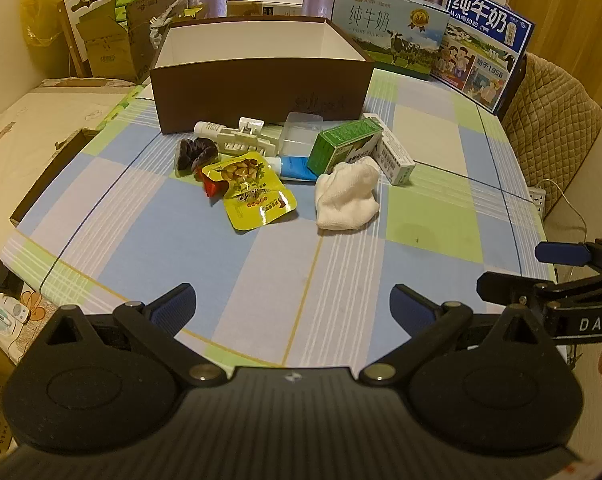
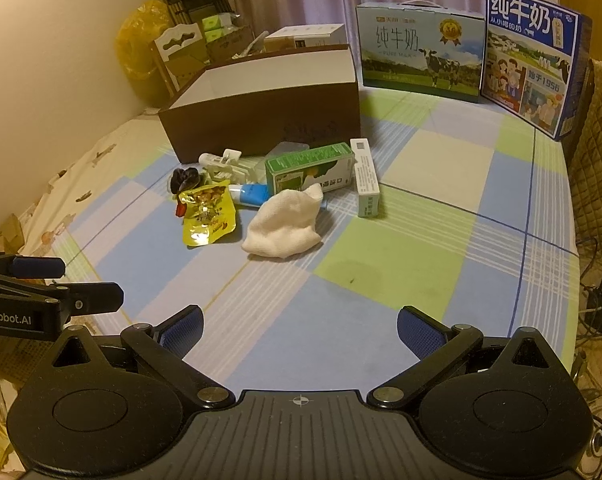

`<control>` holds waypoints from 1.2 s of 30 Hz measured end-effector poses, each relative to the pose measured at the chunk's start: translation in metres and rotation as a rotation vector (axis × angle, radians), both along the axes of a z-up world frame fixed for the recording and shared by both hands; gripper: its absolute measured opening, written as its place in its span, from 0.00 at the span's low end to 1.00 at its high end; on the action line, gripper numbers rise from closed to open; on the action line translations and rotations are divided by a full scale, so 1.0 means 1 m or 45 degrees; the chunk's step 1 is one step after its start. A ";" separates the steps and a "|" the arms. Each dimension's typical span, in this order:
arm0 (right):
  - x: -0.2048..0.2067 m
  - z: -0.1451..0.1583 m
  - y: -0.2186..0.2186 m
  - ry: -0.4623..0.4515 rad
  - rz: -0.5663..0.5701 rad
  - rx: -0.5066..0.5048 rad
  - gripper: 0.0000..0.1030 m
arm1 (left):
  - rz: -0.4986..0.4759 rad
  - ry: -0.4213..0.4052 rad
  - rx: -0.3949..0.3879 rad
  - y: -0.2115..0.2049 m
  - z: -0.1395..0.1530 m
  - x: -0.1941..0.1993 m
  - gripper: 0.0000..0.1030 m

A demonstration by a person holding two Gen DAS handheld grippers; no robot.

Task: Organize objects
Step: 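Move both tools toward the items in front of the brown box, then grasp the yellow snack pouch with the right tool while the left tool grasps the dark fungus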

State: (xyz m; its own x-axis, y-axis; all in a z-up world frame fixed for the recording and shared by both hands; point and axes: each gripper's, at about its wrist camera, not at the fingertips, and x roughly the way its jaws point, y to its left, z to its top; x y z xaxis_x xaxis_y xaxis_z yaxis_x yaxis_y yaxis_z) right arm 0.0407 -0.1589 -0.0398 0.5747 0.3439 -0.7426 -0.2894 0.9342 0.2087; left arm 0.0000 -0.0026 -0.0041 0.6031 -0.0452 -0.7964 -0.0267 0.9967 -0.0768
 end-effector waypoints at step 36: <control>0.043 -0.020 0.040 -0.033 0.011 0.096 0.89 | 0.027 0.023 0.040 0.067 -0.027 0.056 0.93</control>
